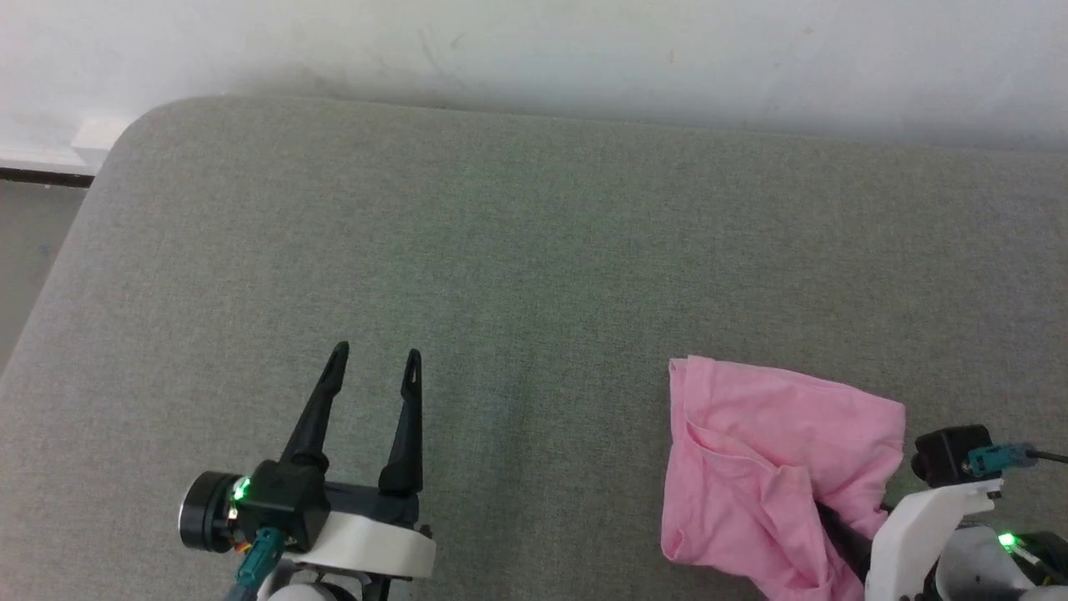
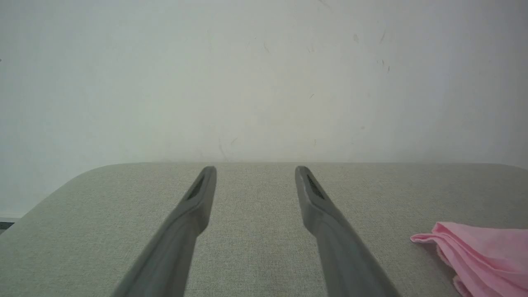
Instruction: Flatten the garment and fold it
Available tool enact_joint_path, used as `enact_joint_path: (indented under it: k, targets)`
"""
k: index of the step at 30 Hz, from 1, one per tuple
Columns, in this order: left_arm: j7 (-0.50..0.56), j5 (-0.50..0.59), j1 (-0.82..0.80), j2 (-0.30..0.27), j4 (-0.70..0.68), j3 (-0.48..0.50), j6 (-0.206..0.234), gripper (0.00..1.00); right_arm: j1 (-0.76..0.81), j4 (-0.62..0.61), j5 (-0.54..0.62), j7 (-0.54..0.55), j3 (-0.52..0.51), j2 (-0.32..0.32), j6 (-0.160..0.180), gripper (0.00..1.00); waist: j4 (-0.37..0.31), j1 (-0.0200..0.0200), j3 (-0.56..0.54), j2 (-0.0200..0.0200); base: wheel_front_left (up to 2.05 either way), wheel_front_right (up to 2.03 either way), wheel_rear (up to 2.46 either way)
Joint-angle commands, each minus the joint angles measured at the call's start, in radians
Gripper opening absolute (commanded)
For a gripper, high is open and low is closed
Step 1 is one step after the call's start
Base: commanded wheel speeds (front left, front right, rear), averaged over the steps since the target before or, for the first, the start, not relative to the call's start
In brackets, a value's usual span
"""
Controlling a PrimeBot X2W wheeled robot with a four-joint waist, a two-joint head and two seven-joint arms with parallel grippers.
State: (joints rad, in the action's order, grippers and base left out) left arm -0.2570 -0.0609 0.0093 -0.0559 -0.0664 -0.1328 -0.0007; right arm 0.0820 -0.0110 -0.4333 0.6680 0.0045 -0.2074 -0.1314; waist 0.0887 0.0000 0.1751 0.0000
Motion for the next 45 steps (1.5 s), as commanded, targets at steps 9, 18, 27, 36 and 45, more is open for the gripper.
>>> enact_joint_path:
  k: [9, 18, 27, 36, 45]
  targets:
    - [-0.005, 0.017, -0.021, 0.005, 0.011, 0.002, -0.014, 1.00, -0.130, 0.036, 0.174, -0.137, 0.135, -0.143, 0.001, 0.00, -0.070, 0.0000, -0.007, 0.0000, 0.00, 0.00, 0.00]
    - [-0.005, 0.031, -0.077, 0.005, 0.004, -0.033, -0.030, 1.00, -0.247, -0.043, 0.269, -0.125, 0.289, -0.438, 0.001, 0.00, -0.231, 0.0000, 0.054, 0.0000, 0.00, 0.00, 0.00]
    - [-0.005, 0.051, -0.199, 0.002, 0.002, -0.077, -0.060, 1.00, -0.340, 0.115, 0.218, -0.249, 0.322, -0.694, 0.001, 0.00, -0.313, 0.0000, 0.207, 0.0000, 0.00, 0.00, 0.00]
    - [-0.005, 0.075, -0.283, -0.034, -0.009, -0.098, -0.074, 1.00, -0.436, 0.460, 0.263, -0.466, 0.101, -0.625, 0.001, 0.00, -0.297, 0.0000, 0.356, 0.0000, 0.00, 0.00, 0.00]
    - [-0.005, 0.076, -0.324, -0.055, -0.022, -0.104, -0.069, 1.00, -0.546, 0.708, 0.378, -0.625, -0.038, -0.623, 0.001, 0.00, -0.263, 0.0000, 0.426, 0.0000, 0.00, 0.00, 0.00]
